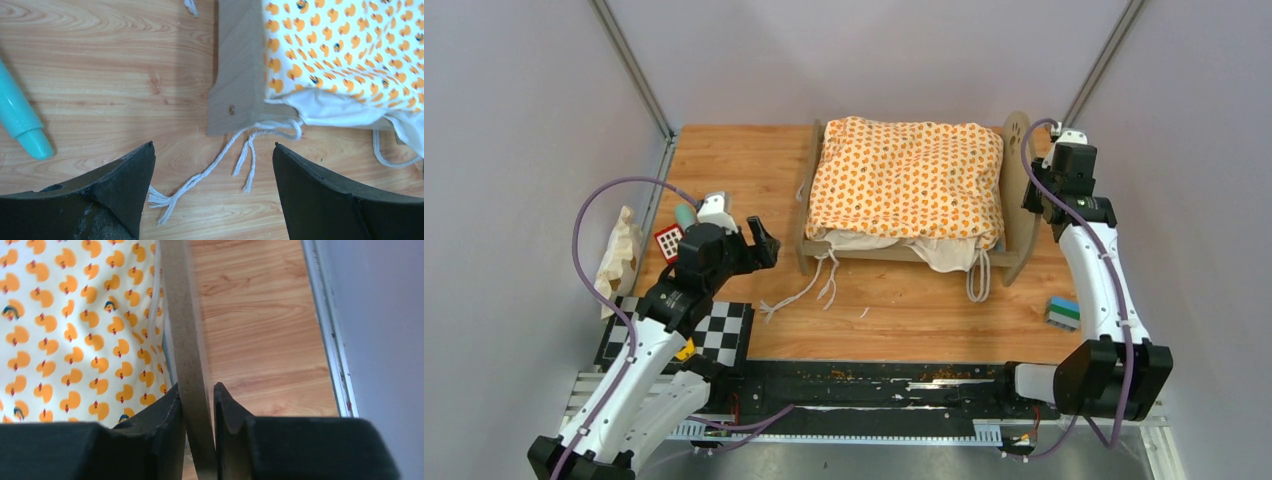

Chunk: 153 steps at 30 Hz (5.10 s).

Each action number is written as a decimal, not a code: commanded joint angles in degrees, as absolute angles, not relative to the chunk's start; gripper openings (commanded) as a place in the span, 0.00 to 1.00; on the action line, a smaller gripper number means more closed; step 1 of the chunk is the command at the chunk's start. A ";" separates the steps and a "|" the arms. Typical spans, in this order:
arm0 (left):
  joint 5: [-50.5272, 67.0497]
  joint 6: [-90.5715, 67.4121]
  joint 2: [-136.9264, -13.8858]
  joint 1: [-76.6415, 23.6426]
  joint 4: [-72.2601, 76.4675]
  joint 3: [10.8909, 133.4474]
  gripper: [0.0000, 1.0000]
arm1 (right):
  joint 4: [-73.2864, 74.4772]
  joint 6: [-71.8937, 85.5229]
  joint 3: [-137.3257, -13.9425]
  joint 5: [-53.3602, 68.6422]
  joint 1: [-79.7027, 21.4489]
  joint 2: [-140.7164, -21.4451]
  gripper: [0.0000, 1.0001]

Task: Set up the pet bed
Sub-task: Tie the ropes to the bed frame, then adjust the bed frame at the center of the board, then cross the ropes on the bed frame.

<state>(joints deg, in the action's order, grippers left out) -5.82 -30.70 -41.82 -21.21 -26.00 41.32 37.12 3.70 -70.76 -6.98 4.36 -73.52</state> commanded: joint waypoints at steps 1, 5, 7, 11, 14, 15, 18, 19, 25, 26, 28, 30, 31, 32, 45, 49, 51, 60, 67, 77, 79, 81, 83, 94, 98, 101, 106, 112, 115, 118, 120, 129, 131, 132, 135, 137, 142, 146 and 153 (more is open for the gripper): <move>-1.54 -24.86 -40.62 -21.27 -25.67 44.87 0.93 | 29.89 2.08 -67.86 1.95 1.22 -72.91 0.15; 3.03 -21.16 -40.38 -21.27 -24.05 46.35 0.90 | 26.49 -2.18 -65.84 1.95 -6.11 -72.14 0.01; 4.30 -19.72 -41.01 -21.27 -24.47 47.91 0.86 | 24.01 -2.99 -64.29 3.40 -8.67 -71.41 0.00; 7.58 -18.23 -42.69 -21.39 -25.49 50.80 0.83 | 18.24 -2.50 -60.86 8.79 -11.85 -69.08 0.00; 9.59 -18.11 -43.85 -22.49 -24.37 51.94 0.81 | 16.46 -0.73 -60.59 8.61 -14.33 -68.46 0.00; 9.09 -18.17 -44.21 -23.59 -24.00 52.20 0.81 | 16.62 0.35 -61.09 7.74 -15.41 -68.84 0.00; 4.49 -18.00 -47.66 -30.36 -22.25 53.99 0.81 | 16.40 3.70 -63.10 4.17 -20.20 -70.57 0.00; 2.23 -17.66 -49.20 -33.62 -22.02 54.93 0.81 | 15.84 5.12 -63.70 3.09 -21.91 -71.34 0.00; -4.22 -12.72 -58.45 -46.15 -19.24 60.13 0.82 | 16.19 11.81 -68.50 -2.84 -27.56 -76.67 0.06; -3.95 -11.37 -59.73 -46.70 -18.84 60.80 0.83 | 16.92 12.11 -68.99 -3.95 -27.59 -76.71 0.08; -1.94 -7.85 -62.24 -46.80 -18.43 62.57 0.85 | 17.43 11.97 -68.98 -6.76 -27.52 -75.39 0.21; 1.25 -3.34 -65.04 -46.85 -18.30 64.67 0.85 | 18.13 11.61 -68.42 -9.33 -27.15 -72.60 0.35; 3.67 -0.75 -66.45 -46.91 -18.32 65.76 0.85 | 18.79 11.56 -68.25 -10.02 -26.63 -71.37 0.39; 5.33 1.79 -67.54 -47.07 -17.95 66.69 0.86 | 19.55 11.66 -67.98 -10.18 -25.94 -70.13 0.43; -2.02 9.88 -63.65 -47.55 -14.48 63.29 1.00 | 21.67 8.65 -75.41 10.14 -19.24 -79.78 0.66; -7.55 7.75 -57.57 -47.54 -12.09 58.35 1.00 | 23.43 8.28 -80.37 7.45 -19.39 -86.06 0.61; -10.05 7.46 -55.51 -47.55 -10.72 56.43 1.00 | 24.94 8.48 -82.01 1.27 -19.51 -88.23 0.39; -3.52 10.84 -57.76 -47.51 -9.04 58.13 1.00 | 27.40 13.06 -79.47 -16.37 -19.49 -84.33 0.00; 3.50 14.30 -65.78 -47.55 -7.19 63.26 0.96 | 30.08 20.13 -77.51 -20.90 -19.45 -81.04 0.00; 17.96 29.54 -74.45 -47.55 -6.55 68.92 0.99 | 26.62 15.13 -74.80 -11.22 -19.23 -72.17 0.57; 23.49 36.72 -75.73 -47.81 -8.86 70.16 0.99 | 27.22 12.55 -74.60 -7.94 -18.52 -67.67 0.62; 26.50 44.36 -77.01 -48.46 -10.05 70.74 0.99 | 27.81 9.12 -73.97 -5.31 -18.12 -62.66 0.65; 28.37 51.01 -78.96 -49.31 -11.74 72.08 0.97 | 27.86 6.44 -72.37 -2.07 -18.10 -57.58 0.68; 27.35 70.32 -96.44 -53.52 -27.99 86.84 0.83 | 38.25 2.46 -68.21 0.61 -18.11 -39.75 0.71; 24.81 73.63 -102.23 -55.52 -34.93 92.27 0.79 | 42.08 2.38 -68.20 -1.47 -18.11 -36.46 0.72; 22.71 74.49 -104.77 -56.22 -36.56 93.81 0.77 | 44.08 2.40 -68.12 -2.64 -18.11 -34.55 0.72; 17.19 75.62 -106.66 -56.33 -37.12 94.24 0.70 | 46.51 2.38 -68.53 -3.54 -18.04 -32.46 0.72; 14.30 75.61 -106.99 -56.29 -36.08 94.88 0.72 | 48.28 2.58 -68.54 -3.19 -18.11 -31.93 0.72; 13.20 75.68 -107.99 -56.13 -37.27 96.55 0.73 | 48.55 2.82 -68.01 -2.87 -18.11 -31.54 0.72; 13.88 75.85 -108.41 -55.48 -38.33 97.45 0.74 | 48.77 2.96 -67.70 -2.54 -18.11 -31.38 0.72; 14.05 75.95 -108.37 -55.08 -38.43 97.59 0.74 | 48.83 2.90 -67.59 -2.55 -18.11 -31.37 0.72; 13.36 76.46 -108.59 -53.88 -37.80 97.44 0.73 | 49.15 3.14 -67.40 -1.82 -18.07 -31.66 0.72; 13.23 76.32 -108.80 -53.77 -37.19 97.38 0.72 | 49.04 3.21 -67.25 -1.47 -18.10 -31.64 0.72; 13.15 76.02 -108.88 -53.79 -36.74 97.45 0.69 | 49.07 3.37 -67.16 -1.41 -18.11 -31.68 0.72; 12.90 74.98 -109.42 -53.79 -35.74 97.73 0.56 | 49.15 3.51 -66.77 -1.23 -18.11 -31.49 0.72; 12.81 73.83 -109.89 -53.78 -35.27 98.16 0.49 | 49.13 3.62 -66.38 -1.33 -18.10 -31.17 0.72; 12.70 71.52 -109.98 -53.79 -34.66 98.92 0.34 | 49.15 4.40 -65.23 -1.11 -18.10 -30.52 0.72; 12.47 68.42 -108.46 -53.60 -32.57 98.43 0.00 | 48.90 4.76 -64.23 -0.88 -18.11 -29.96 0.72; 21.43 54.34 -103.16 -48.83 -24.53 95.02 0.00 | 44.67 5.65 -59.72 4.86 -18.08 -28.04 0.72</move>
